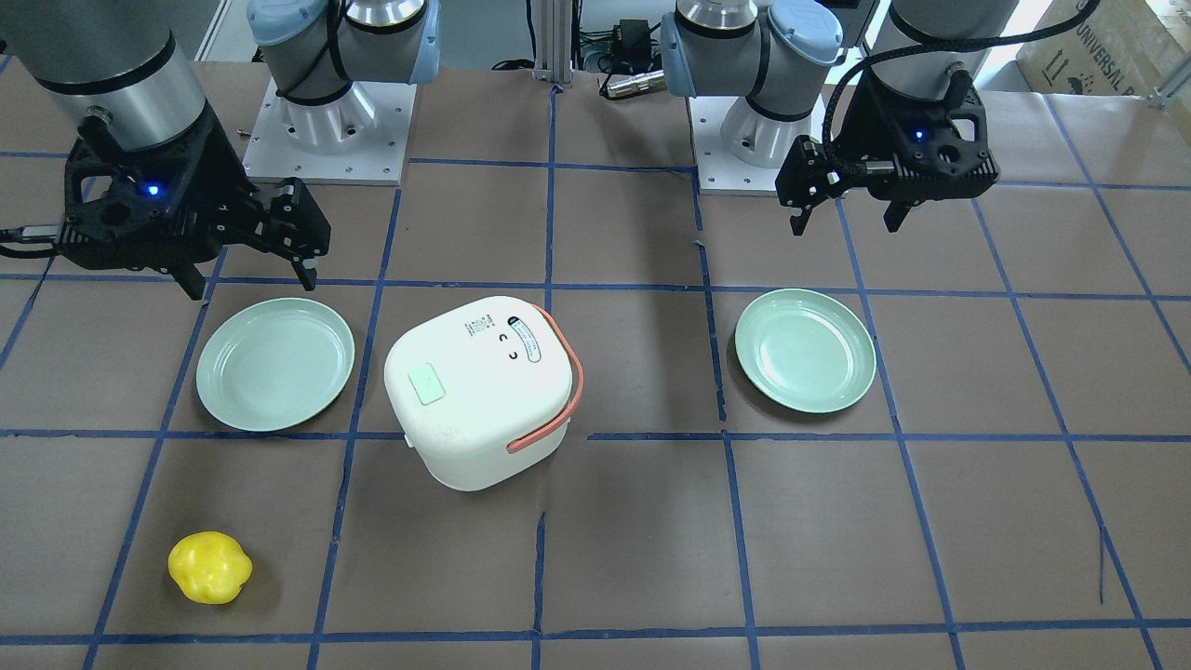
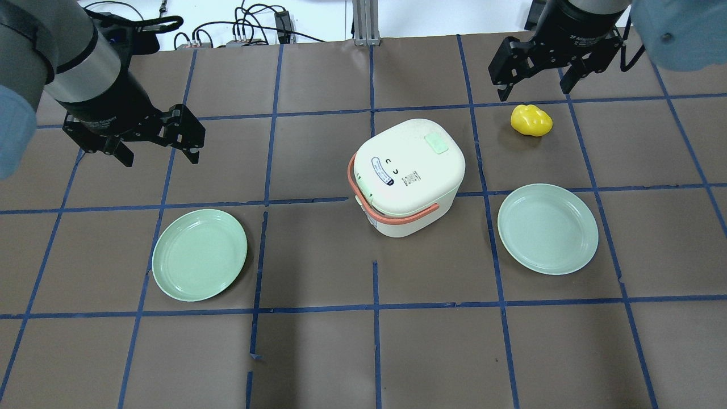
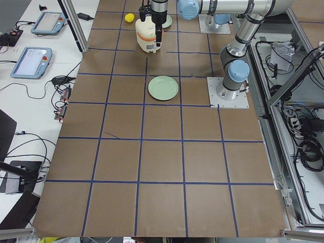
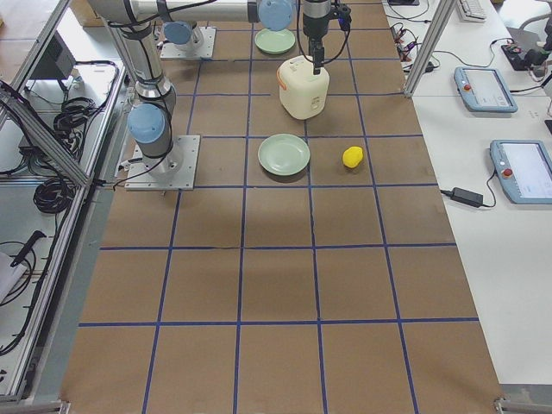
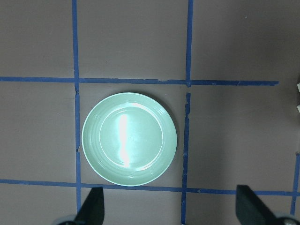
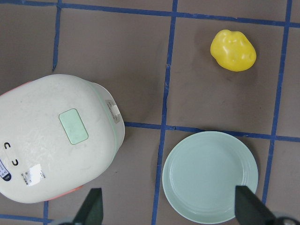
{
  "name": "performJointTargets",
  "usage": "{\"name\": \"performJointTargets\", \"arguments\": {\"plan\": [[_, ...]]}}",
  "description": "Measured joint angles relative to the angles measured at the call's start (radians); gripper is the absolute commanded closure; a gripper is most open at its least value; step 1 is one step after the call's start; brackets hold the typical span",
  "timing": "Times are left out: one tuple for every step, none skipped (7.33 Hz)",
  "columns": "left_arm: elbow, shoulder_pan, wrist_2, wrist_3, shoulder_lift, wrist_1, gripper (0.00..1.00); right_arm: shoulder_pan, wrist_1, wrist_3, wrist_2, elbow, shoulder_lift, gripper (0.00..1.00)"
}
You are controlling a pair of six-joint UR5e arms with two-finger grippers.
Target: Press rice cooker button
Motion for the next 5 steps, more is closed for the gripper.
{"name": "performJointTargets", "arguments": {"plan": [[0.000, 0.000, 0.000, 0.000, 0.000, 0.000, 0.00, 0.000, 0.000, 0.000, -0.001, 0.000, 0.000, 0.01], [0.000, 0.000, 0.000, 0.000, 0.000, 0.001, 0.00, -0.001, 0.000, 0.000, 0.000, 0.000, 0.000, 0.19], [0.000, 0.000, 0.000, 0.000, 0.000, 0.001, 0.00, -0.001, 0.000, 0.000, 0.006, 0.000, 0.001, 0.66], [0.000, 0.000, 0.000, 0.000, 0.000, 0.000, 0.00, -0.001, -0.001, 0.002, 0.012, 0.000, 0.001, 0.94], [0.000, 0.000, 0.000, 0.000, 0.000, 0.000, 0.00, 0.000, -0.003, 0.005, 0.016, 0.000, 0.002, 0.96]]}}
